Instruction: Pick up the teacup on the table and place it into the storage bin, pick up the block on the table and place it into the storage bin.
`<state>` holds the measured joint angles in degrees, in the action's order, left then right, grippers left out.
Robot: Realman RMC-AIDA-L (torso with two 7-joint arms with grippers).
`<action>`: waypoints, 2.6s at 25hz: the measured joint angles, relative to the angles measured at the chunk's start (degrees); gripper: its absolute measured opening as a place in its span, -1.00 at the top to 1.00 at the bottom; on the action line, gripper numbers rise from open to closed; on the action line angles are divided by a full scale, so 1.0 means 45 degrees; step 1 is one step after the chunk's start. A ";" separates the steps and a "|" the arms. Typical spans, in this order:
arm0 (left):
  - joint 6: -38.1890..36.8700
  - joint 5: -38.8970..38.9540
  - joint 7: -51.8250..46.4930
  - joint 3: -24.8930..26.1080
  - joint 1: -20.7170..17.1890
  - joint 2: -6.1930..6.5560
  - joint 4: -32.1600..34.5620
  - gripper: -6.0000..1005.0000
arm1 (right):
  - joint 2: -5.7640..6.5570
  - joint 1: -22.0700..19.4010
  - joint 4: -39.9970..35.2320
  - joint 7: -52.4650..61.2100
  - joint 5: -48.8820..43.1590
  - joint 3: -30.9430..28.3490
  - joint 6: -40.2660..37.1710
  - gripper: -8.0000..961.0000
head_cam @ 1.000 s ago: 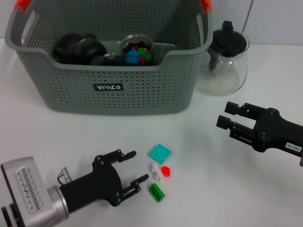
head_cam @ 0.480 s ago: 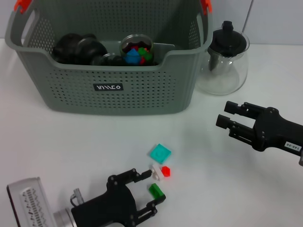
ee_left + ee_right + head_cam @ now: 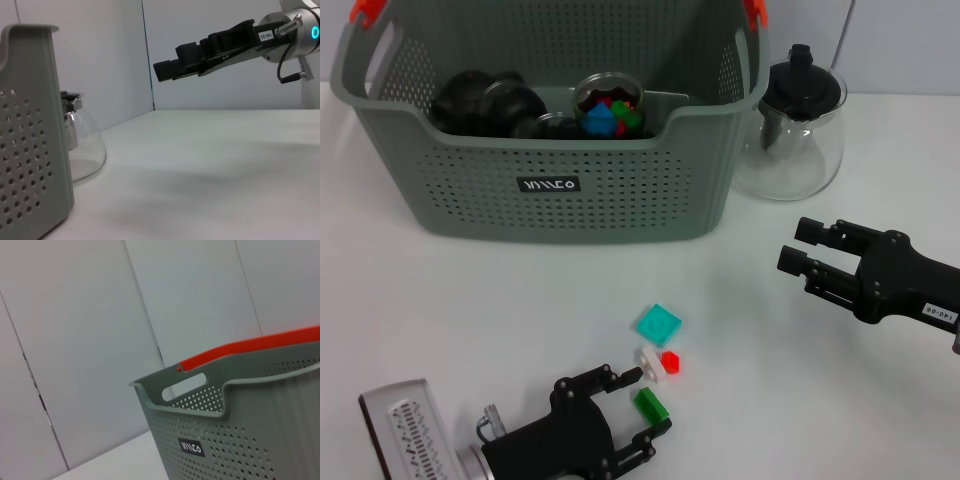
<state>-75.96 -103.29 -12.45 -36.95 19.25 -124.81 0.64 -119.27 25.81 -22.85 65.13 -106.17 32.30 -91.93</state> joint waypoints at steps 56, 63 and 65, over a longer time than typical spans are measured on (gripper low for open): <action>-0.7285 0.0033 -0.8114 0.3271 0.0182 0.0623 0.5959 0.18 | -0.0061 -0.0058 -0.0001 -0.0118 0.0001 0.0049 0.0010 -0.17; -0.6637 0.1082 -1.2593 0.4729 0.2930 0.0756 0.7562 0.18 | -0.0118 0.0003 -0.0001 -0.0118 0.0001 0.0055 0.0001 -0.17; -0.5644 0.1100 -1.3497 0.4561 0.3604 0.0813 0.8092 0.18 | -0.0117 0.0013 0.0000 -0.0115 0.0001 0.0075 -0.0018 -0.17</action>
<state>-101.35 -98.34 -73.19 -16.43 35.47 -121.15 37.06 -119.80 25.87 -22.85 64.61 -106.17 32.64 -92.01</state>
